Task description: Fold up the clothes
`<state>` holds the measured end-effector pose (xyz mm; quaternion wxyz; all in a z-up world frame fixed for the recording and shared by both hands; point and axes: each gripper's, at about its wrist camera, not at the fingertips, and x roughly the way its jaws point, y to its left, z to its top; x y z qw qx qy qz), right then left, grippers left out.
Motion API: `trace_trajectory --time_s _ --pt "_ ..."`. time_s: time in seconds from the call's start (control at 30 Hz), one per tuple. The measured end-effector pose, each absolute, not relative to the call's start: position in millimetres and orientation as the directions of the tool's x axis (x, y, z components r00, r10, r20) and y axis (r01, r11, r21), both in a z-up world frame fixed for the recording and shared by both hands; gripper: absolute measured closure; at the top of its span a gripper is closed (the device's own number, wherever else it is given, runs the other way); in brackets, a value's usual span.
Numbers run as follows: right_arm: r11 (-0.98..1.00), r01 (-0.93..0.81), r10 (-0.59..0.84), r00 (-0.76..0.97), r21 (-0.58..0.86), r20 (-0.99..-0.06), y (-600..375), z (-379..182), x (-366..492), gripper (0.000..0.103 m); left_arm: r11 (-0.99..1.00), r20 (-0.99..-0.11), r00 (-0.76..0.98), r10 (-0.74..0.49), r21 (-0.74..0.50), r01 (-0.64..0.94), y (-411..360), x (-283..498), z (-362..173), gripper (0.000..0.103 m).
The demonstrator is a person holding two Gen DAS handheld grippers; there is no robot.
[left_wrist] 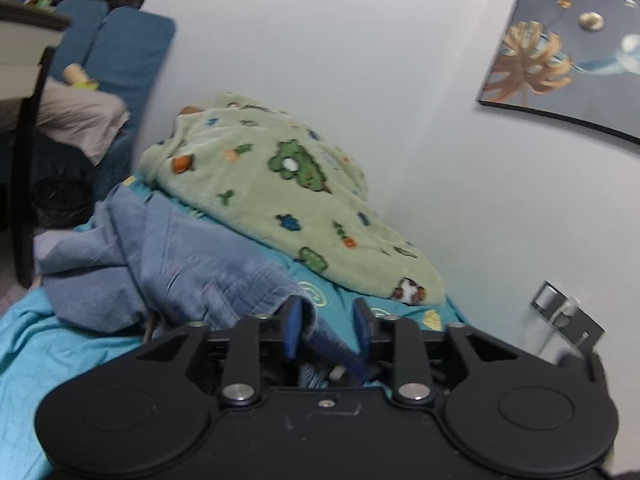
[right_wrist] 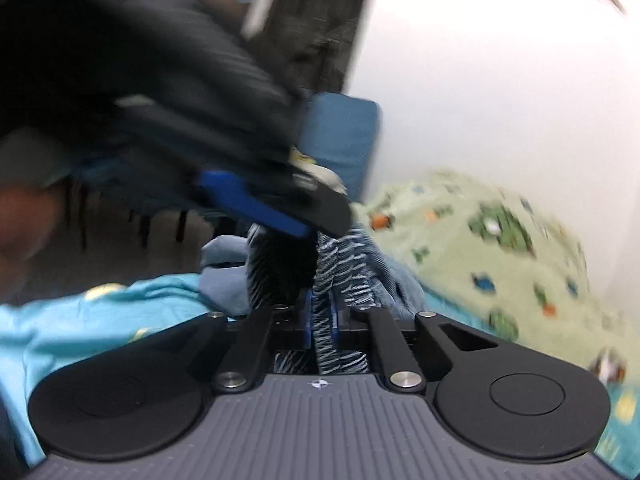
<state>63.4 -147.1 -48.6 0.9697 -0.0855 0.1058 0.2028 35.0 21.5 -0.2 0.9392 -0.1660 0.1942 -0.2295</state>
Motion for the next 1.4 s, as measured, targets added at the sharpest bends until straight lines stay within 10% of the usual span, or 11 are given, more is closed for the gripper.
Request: trace_trajectory --time_s 0.7,1.03,1.2,1.4 --pt "0.75 0.322 0.079 0.824 0.578 -0.561 -354 -127 151 0.101 0.94 -0.528 0.789 -0.313 -0.294 0.176 12 70 -44 0.056" --pt "0.703 -0.139 0.489 0.806 0.697 -0.332 -266 -51 101 0.09 0.946 -0.567 0.789 -0.238 -0.32 0.055 24 81 -53 0.056" --pt "0.719 -0.223 0.576 0.722 0.659 -0.384 -227 -58 97 0.054 0.95 -0.567 0.794 -0.218 -0.31 0.039 23 82 -52 0.055" --pt "0.763 -0.232 0.545 0.733 0.603 -0.407 -214 -70 118 0.064 0.943 -0.582 0.788 -0.202 -0.333 -0.004 30 86 -56 0.055"
